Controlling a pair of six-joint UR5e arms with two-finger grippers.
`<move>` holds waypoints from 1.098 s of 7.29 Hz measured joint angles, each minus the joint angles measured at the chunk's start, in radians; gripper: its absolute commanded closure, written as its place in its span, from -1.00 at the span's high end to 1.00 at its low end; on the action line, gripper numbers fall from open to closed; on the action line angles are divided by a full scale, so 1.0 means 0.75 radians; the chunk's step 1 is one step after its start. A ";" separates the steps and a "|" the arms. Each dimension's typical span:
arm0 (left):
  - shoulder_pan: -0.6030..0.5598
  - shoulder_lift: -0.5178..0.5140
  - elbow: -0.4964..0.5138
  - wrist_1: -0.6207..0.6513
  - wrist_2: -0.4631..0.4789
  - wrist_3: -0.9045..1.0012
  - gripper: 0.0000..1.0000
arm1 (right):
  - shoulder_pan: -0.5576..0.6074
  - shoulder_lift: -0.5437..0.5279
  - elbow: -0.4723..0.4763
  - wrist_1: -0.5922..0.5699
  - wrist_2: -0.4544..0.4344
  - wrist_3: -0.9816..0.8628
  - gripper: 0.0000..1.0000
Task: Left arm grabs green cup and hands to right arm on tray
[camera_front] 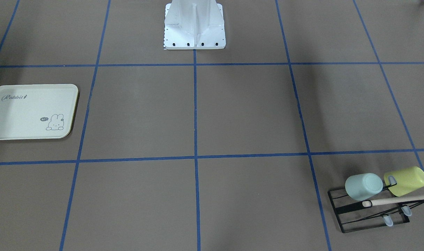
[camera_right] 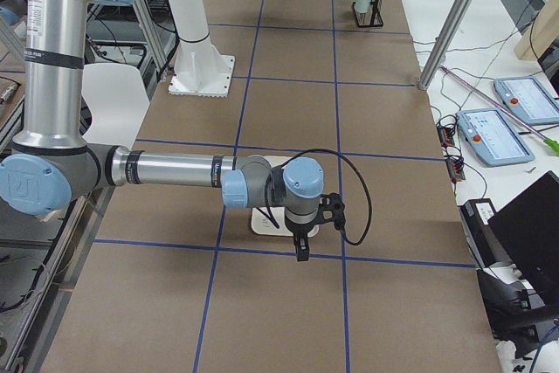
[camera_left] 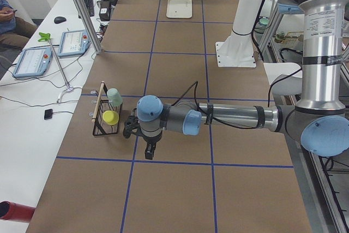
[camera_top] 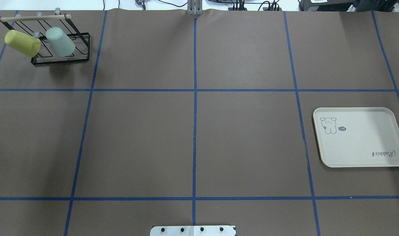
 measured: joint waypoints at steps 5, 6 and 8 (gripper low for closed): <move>0.022 -0.011 -0.011 -0.006 0.044 -0.003 1.00 | 0.000 0.006 0.017 0.006 0.008 -0.007 1.00; 0.023 -0.028 -0.016 -0.036 0.042 -0.007 1.00 | 0.000 0.012 0.034 0.019 0.006 -0.006 1.00; 0.023 -0.070 -0.011 -0.220 0.042 -0.011 1.00 | 0.003 0.027 0.081 0.184 -0.002 0.002 1.00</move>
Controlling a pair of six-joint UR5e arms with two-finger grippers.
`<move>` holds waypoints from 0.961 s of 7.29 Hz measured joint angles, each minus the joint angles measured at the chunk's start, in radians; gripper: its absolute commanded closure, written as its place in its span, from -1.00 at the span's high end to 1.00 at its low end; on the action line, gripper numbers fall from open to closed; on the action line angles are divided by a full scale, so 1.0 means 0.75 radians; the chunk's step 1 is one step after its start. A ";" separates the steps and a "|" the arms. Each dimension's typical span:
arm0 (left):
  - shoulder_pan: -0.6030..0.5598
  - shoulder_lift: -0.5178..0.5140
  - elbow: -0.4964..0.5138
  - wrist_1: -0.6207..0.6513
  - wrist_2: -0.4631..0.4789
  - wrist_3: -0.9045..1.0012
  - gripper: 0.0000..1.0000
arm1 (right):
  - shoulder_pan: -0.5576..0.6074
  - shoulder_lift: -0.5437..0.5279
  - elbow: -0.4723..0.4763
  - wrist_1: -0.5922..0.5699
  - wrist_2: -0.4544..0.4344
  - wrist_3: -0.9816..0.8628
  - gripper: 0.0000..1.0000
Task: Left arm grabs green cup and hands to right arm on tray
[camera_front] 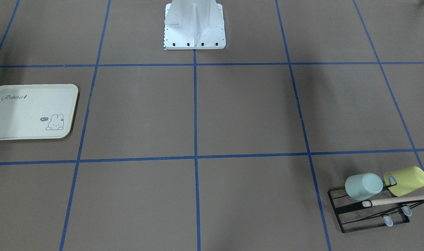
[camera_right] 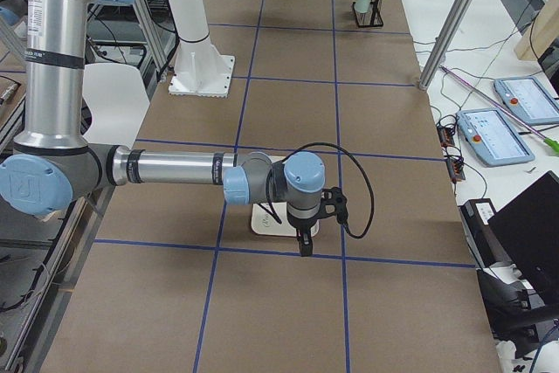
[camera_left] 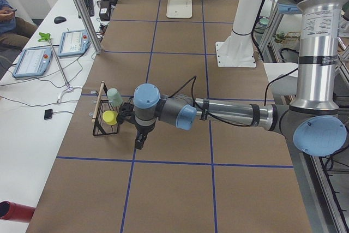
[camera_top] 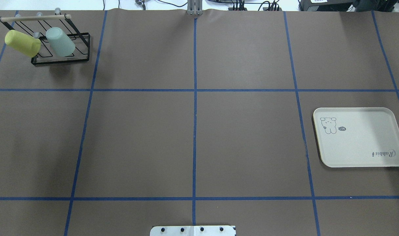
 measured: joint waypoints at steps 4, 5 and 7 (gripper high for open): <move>0.045 -0.292 0.144 -0.240 0.035 -0.198 1.00 | -0.027 0.141 0.000 0.195 -0.002 0.299 1.00; 0.089 -0.331 0.150 -0.293 0.037 -0.224 1.00 | -0.048 0.183 0.001 0.203 -0.003 0.345 1.00; 0.245 -0.410 0.176 -0.405 0.055 -0.328 1.00 | -0.106 0.257 0.004 0.207 -0.003 0.416 1.00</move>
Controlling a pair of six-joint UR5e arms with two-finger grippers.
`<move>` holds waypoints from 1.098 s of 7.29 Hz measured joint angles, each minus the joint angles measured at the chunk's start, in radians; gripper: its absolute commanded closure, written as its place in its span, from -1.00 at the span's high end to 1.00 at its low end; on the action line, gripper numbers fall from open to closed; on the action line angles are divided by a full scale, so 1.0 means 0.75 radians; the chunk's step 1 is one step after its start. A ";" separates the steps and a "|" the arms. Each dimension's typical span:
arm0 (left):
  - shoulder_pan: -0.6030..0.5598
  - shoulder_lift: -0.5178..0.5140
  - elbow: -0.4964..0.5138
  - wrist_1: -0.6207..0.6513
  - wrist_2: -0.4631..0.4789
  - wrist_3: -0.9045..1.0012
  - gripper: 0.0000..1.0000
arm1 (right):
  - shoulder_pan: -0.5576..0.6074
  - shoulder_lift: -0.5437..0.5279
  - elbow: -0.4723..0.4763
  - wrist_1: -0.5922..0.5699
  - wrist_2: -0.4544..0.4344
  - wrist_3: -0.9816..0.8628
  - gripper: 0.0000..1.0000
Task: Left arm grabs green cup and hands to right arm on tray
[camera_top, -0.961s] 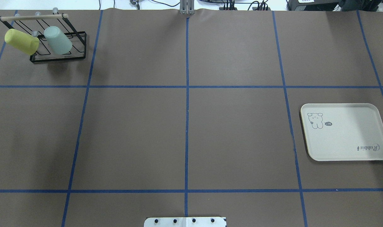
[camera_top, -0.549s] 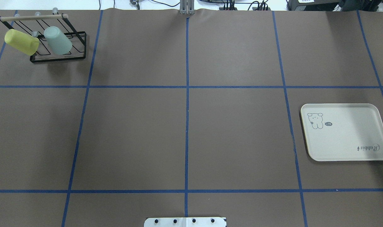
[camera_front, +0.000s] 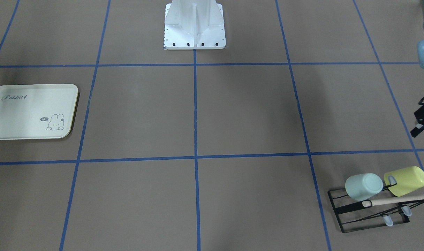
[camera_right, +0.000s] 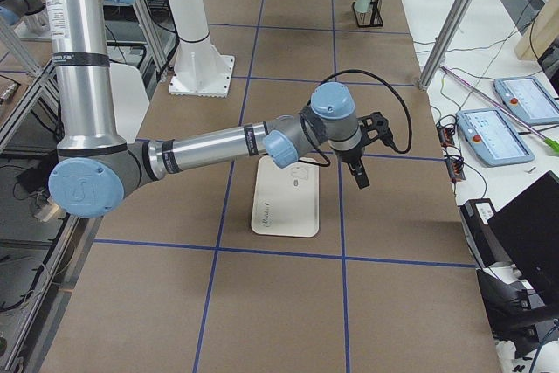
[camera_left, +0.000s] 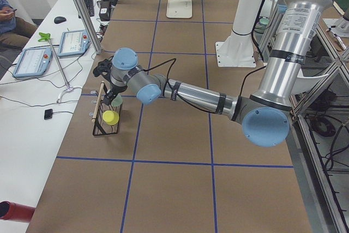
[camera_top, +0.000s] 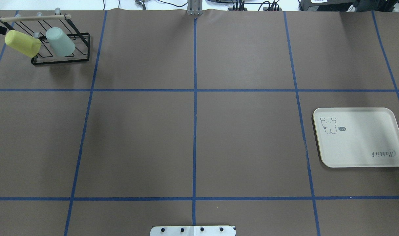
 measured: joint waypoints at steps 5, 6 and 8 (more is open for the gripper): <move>0.149 -0.244 0.285 -0.013 0.237 -0.257 1.00 | -0.126 0.084 -0.001 0.002 -0.006 0.216 1.00; 0.162 -0.270 0.330 -0.012 0.277 -0.260 1.00 | -0.132 0.085 0.000 0.002 -0.005 0.219 1.00; 0.194 -0.301 0.377 -0.011 0.300 -0.262 1.00 | -0.135 0.085 0.002 0.002 -0.003 0.220 1.00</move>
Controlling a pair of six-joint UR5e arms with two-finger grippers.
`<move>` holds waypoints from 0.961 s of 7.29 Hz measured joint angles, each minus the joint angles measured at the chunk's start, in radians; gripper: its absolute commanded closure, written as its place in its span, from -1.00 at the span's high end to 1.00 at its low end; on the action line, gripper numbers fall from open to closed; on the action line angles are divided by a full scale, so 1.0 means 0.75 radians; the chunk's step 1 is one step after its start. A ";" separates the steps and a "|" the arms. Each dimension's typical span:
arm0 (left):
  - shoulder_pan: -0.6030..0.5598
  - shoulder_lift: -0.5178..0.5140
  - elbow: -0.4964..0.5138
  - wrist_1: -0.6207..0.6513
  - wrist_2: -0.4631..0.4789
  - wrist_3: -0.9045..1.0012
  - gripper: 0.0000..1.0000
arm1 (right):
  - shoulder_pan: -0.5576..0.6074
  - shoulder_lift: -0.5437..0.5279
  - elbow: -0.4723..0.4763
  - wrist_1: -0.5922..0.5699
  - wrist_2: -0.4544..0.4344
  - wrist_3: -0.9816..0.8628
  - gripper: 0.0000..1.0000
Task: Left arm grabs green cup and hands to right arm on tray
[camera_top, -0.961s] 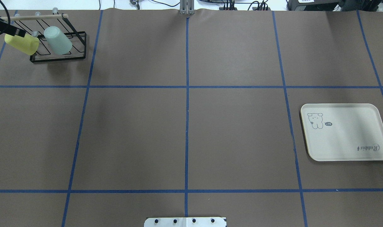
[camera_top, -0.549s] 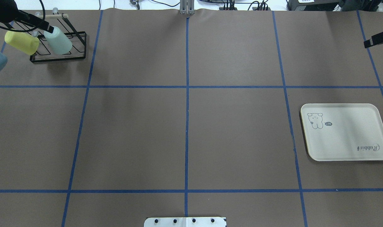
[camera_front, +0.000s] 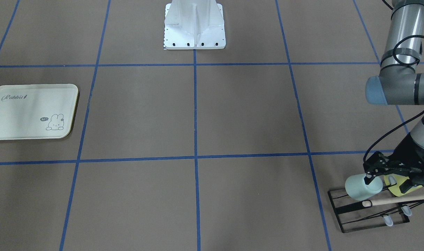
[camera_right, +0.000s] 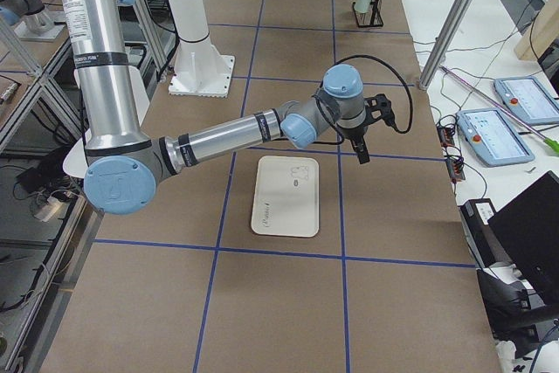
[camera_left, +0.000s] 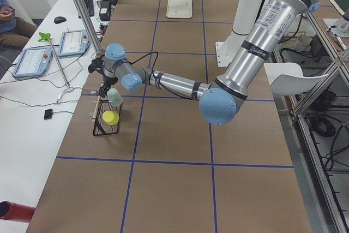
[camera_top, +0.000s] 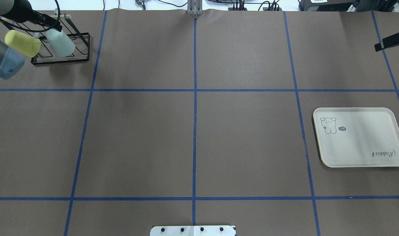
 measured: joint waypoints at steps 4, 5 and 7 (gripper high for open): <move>0.044 -0.011 0.010 0.000 0.003 -0.001 1.00 | -0.001 0.000 0.001 0.000 0.000 0.000 1.00; 0.048 -0.006 0.009 0.000 0.004 0.000 1.00 | -0.001 0.000 0.002 0.000 0.000 0.000 1.00; 0.053 0.002 0.012 0.000 0.010 0.004 1.00 | -0.001 0.000 0.004 0.000 0.002 0.000 1.00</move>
